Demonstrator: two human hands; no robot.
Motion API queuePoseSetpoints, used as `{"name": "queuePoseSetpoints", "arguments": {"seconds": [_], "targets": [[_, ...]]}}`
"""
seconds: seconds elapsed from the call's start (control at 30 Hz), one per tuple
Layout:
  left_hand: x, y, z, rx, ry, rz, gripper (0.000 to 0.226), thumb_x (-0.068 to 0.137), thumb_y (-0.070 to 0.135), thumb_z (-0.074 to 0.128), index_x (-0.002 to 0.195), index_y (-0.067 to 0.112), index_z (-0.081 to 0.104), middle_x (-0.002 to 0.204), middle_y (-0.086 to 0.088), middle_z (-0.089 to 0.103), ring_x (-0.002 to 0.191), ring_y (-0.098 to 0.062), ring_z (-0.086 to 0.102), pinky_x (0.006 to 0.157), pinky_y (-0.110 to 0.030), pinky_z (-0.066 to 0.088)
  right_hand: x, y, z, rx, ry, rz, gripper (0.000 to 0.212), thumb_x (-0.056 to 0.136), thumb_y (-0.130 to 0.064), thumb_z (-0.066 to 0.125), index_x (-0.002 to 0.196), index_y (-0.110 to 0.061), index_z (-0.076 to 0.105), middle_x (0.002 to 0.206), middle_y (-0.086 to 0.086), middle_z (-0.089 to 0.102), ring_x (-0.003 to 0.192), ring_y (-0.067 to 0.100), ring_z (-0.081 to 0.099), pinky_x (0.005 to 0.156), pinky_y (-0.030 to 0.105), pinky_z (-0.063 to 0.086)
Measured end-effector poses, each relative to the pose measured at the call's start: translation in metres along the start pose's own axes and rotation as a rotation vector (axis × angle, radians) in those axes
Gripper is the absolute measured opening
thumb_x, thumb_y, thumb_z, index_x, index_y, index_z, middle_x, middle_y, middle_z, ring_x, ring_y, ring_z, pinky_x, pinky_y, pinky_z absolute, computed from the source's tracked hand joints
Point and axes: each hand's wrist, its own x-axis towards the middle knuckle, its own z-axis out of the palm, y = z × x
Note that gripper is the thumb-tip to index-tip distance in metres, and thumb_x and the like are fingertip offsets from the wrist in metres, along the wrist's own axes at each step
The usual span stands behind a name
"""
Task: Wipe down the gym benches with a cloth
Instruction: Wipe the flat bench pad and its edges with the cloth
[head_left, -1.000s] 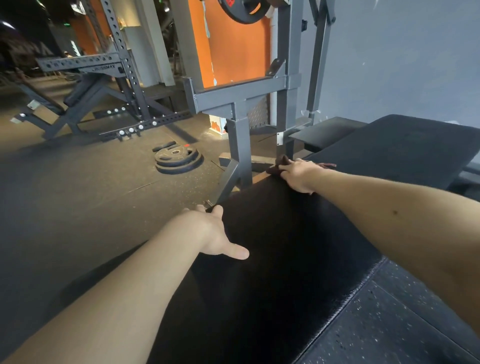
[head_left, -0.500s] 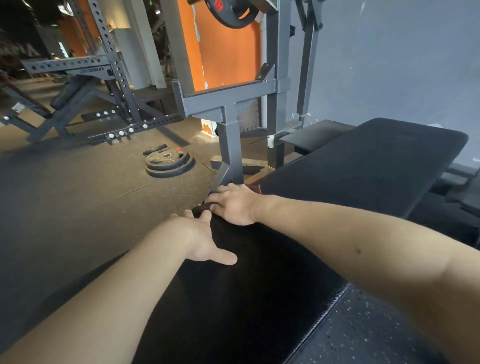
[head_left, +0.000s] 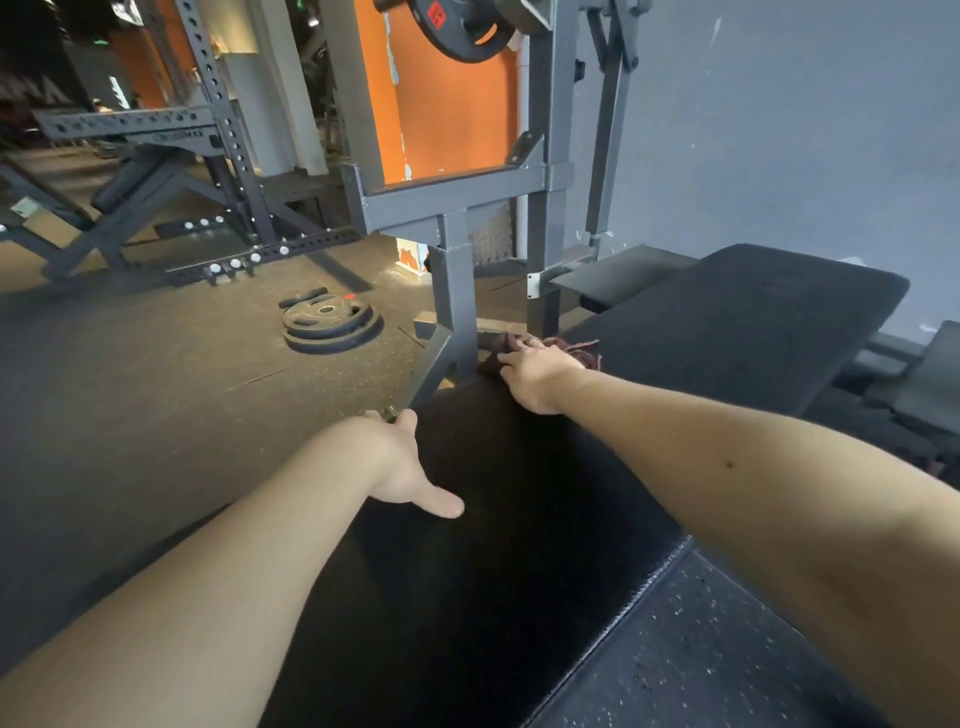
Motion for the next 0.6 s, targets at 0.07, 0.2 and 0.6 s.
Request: {"name": "queuePoseSetpoints", "arguments": {"seconds": [0.07,0.2,0.6], "targets": [[0.001,-0.001,0.000,-0.002,0.007,-0.002,0.125,0.075,0.082,0.064,0.162,0.025,-0.005,0.171,-0.012,0.003,0.153,-0.040,0.021,0.117,-0.053,0.037,-0.024,-0.011,0.005,-0.002,0.010,-0.079,0.049,0.110,-0.028,0.032,0.159,-0.021,0.031,0.170,0.009,0.012,0.156,0.034,0.007,0.126,0.050,0.008],[-0.001,-0.002,0.000,-0.044,0.019,-0.007,0.124,0.074,0.080,0.067,0.163,0.025,-0.001,0.170,-0.010,0.013,0.149,-0.037,0.030,0.114,-0.050,0.042,-0.094,-0.024,0.014,0.090,-0.029,-0.187,0.051,0.112,-0.034,0.026,0.161,-0.023,0.023,0.170,0.003,0.007,0.157,0.024,0.000,0.125,0.039,-0.001],[-0.046,0.067,0.012,-0.255,0.301,0.262,0.053,0.092,0.042,0.069,0.138,0.019,0.058,0.136,-0.003,0.061,0.116,-0.023,0.063,0.088,-0.030,0.053,-0.121,0.051,0.030,0.077,0.101,0.160,0.054,0.108,-0.045,0.024,0.159,-0.028,0.028,0.170,0.007,0.010,0.156,0.034,0.002,0.124,0.051,0.003]]}}
